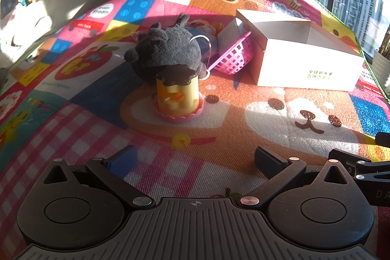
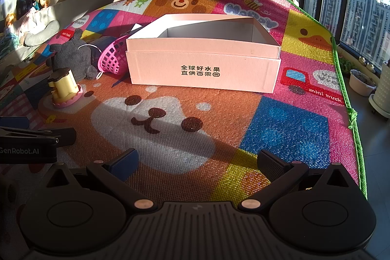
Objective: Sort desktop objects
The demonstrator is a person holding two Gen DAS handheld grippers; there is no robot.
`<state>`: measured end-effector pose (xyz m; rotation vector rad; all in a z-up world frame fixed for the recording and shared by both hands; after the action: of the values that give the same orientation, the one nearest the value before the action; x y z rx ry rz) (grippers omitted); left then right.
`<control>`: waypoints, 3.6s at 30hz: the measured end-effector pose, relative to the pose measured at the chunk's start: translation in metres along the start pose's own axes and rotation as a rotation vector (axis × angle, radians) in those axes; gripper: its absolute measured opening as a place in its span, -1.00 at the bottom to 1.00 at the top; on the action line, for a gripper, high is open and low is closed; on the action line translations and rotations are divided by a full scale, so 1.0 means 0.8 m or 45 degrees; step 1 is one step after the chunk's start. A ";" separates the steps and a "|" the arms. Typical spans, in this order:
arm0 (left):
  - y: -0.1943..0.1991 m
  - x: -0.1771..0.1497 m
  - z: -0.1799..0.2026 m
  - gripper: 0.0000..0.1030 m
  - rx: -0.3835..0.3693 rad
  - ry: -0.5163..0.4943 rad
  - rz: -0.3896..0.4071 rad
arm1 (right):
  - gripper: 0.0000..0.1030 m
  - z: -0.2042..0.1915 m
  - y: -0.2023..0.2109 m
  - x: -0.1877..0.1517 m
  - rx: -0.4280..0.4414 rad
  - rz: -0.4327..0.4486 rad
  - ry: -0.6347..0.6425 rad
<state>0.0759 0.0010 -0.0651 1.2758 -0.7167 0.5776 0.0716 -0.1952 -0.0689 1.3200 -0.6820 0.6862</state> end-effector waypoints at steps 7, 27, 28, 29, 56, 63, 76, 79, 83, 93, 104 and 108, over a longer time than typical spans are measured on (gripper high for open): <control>0.000 0.000 0.000 1.00 0.000 0.000 0.000 | 1.00 0.000 0.000 0.000 0.000 0.000 0.001; 0.000 0.000 0.000 1.00 0.002 0.000 -0.001 | 1.00 0.000 0.000 0.000 -0.001 -0.064 0.023; 0.000 0.000 0.000 1.00 0.002 -0.001 -0.001 | 1.00 0.001 0.001 -0.001 -0.001 -0.071 0.017; 0.000 0.000 0.000 1.00 0.002 -0.001 -0.001 | 1.00 0.002 0.003 -0.003 -0.002 -0.075 0.016; 0.010 0.005 -0.006 1.00 -0.047 0.023 0.031 | 0.96 -0.001 0.015 -0.005 0.040 -0.059 0.046; 0.056 0.061 -0.066 1.00 0.032 0.036 0.202 | 0.78 -0.055 0.060 0.064 0.002 0.451 0.459; 0.067 0.047 -0.138 1.00 0.016 0.177 0.163 | 0.65 -0.201 -0.050 0.152 -0.043 0.557 0.825; 0.060 0.044 -0.132 1.00 -0.028 0.202 0.161 | 0.01 -0.209 -0.059 0.146 -0.008 0.493 0.847; 0.055 0.042 -0.127 1.00 -0.050 0.224 0.168 | -0.68 -0.207 -0.050 0.129 0.000 0.496 0.907; 0.051 0.040 -0.115 1.00 -0.081 0.230 0.160 | -0.74 -0.176 -0.007 0.138 0.085 0.484 0.764; 0.054 0.039 -0.114 1.00 -0.139 0.229 0.172 | -0.09 -0.214 -0.102 0.197 0.155 0.115 0.672; 0.052 0.037 -0.103 1.00 -0.161 0.189 0.173 | -0.61 -0.202 -0.071 0.200 0.192 0.191 0.646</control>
<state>0.0779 0.0898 -0.0269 1.0613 -0.7080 0.7185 0.2248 -0.0318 0.0005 1.1697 -0.3210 1.1626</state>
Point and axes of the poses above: each gripper's, at about its wrist camera, not at the fingertips, and y roughly against the way its jaws point, z to its right, x to its top, the point moved 10 cm from there along -y, roughly the way its jaws point, and after that the axes turned 12 degrees about -x, right-handed, at the moved point
